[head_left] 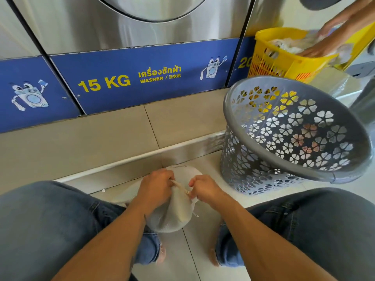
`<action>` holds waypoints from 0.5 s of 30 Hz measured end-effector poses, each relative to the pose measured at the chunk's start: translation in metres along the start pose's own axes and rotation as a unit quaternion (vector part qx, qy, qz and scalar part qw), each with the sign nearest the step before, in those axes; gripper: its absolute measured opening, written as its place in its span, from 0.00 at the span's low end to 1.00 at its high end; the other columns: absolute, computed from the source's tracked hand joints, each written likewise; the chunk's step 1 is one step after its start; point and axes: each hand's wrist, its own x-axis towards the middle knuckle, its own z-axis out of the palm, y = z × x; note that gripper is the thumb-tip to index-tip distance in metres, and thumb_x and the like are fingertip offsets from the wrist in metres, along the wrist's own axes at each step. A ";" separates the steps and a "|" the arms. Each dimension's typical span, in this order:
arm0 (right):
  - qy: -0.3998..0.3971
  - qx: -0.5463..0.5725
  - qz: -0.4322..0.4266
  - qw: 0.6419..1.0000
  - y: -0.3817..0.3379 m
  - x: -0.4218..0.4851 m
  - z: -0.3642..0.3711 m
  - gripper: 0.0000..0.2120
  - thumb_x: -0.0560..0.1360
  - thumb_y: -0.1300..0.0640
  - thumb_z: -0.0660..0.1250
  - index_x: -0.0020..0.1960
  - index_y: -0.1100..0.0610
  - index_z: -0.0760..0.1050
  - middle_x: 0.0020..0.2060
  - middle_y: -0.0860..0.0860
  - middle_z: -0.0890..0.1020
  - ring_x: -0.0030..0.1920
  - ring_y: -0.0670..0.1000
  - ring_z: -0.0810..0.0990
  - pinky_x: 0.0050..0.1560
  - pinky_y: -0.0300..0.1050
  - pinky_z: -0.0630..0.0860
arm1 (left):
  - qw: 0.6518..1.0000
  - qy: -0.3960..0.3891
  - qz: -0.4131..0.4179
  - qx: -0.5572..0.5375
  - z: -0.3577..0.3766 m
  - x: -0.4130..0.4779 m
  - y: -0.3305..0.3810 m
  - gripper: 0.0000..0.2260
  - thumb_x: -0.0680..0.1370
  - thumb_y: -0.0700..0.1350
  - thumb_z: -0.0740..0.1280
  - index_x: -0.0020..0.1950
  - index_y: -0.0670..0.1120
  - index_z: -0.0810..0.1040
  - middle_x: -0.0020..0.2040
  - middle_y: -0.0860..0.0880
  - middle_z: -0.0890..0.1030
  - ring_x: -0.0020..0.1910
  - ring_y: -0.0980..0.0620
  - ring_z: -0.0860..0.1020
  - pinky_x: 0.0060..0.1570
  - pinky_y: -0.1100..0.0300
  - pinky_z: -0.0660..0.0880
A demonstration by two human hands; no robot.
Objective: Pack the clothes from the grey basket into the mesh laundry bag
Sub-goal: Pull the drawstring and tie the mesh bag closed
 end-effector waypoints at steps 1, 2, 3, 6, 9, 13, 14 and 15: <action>-0.018 -0.026 0.003 0.999 0.002 0.000 -0.001 0.16 0.71 0.72 0.68 0.36 0.52 0.76 0.38 0.49 0.76 0.41 0.50 0.74 0.40 0.39 0.71 | 1.000 -0.001 -0.020 -0.008 -0.001 0.001 -0.006 0.06 0.76 0.42 0.65 0.43 0.51 0.79 0.45 0.52 0.79 0.46 0.48 0.77 0.44 0.51 0.76; -0.034 -0.038 0.010 0.999 0.003 0.000 -0.002 0.12 0.72 0.72 0.69 0.40 0.54 0.79 0.39 0.51 0.78 0.43 0.51 0.76 0.43 0.41 0.74 | 0.999 0.001 -0.030 -0.011 -0.002 0.002 -0.010 0.06 0.76 0.42 0.65 0.42 0.51 0.79 0.45 0.53 0.78 0.46 0.48 0.77 0.44 0.51 0.76; -0.048 -0.041 0.017 0.998 0.003 -0.002 -0.002 0.09 0.72 0.71 0.69 0.44 0.58 0.82 0.41 0.54 0.80 0.43 0.52 0.77 0.45 0.43 0.76 | 0.999 0.007 -0.033 -0.003 -0.002 0.002 -0.014 0.06 0.76 0.43 0.65 0.42 0.52 0.79 0.44 0.54 0.78 0.46 0.49 0.77 0.44 0.51 0.76; -0.052 -0.085 0.001 0.995 0.003 -0.001 0.006 0.09 0.68 0.68 0.70 0.47 0.67 0.84 0.43 0.63 0.84 0.40 0.51 0.77 0.50 0.52 0.80 | 0.997 0.046 -0.019 0.062 0.003 0.001 -0.014 0.06 0.75 0.43 0.67 0.47 0.54 0.81 0.47 0.54 0.77 0.48 0.49 0.74 0.47 0.53 0.74; -0.023 -0.055 0.023 0.998 0.007 0.001 0.011 0.12 0.65 0.67 0.69 0.47 0.69 0.82 0.36 0.61 0.81 0.38 0.51 0.77 0.41 0.49 0.75 | 0.989 0.056 -0.012 0.135 0.006 -0.002 -0.005 0.11 0.73 0.43 0.68 0.53 0.54 0.80 0.51 0.53 0.74 0.52 0.49 0.70 0.52 0.54 0.70; -0.030 0.032 0.071 0.997 0.013 0.001 0.007 0.09 0.72 0.66 0.71 0.51 0.66 0.83 0.41 0.57 0.82 0.41 0.52 0.79 0.40 0.42 0.78 | 0.987 0.055 -0.005 0.149 0.001 -0.006 0.014 0.14 0.73 0.42 0.66 0.57 0.53 0.78 0.52 0.52 0.74 0.53 0.49 0.72 0.52 0.55 0.71; -0.033 0.062 0.078 0.994 0.014 0.000 0.006 0.07 0.73 0.65 0.72 0.51 0.63 0.84 0.43 0.56 0.83 0.43 0.51 0.80 0.40 0.41 0.80 | 0.991 0.038 -0.016 0.127 0.000 -0.007 0.017 0.14 0.74 0.42 0.65 0.58 0.53 0.78 0.53 0.51 0.76 0.52 0.49 0.74 0.51 0.55 0.73; -0.038 0.092 0.082 0.992 0.014 -0.001 0.005 0.07 0.73 0.65 0.72 0.51 0.63 0.83 0.44 0.56 0.82 0.43 0.51 0.80 0.41 0.41 0.80 | 0.995 0.012 -0.035 0.097 -0.001 -0.007 0.019 0.14 0.75 0.43 0.63 0.59 0.54 0.78 0.54 0.51 0.78 0.52 0.48 0.76 0.51 0.54 0.75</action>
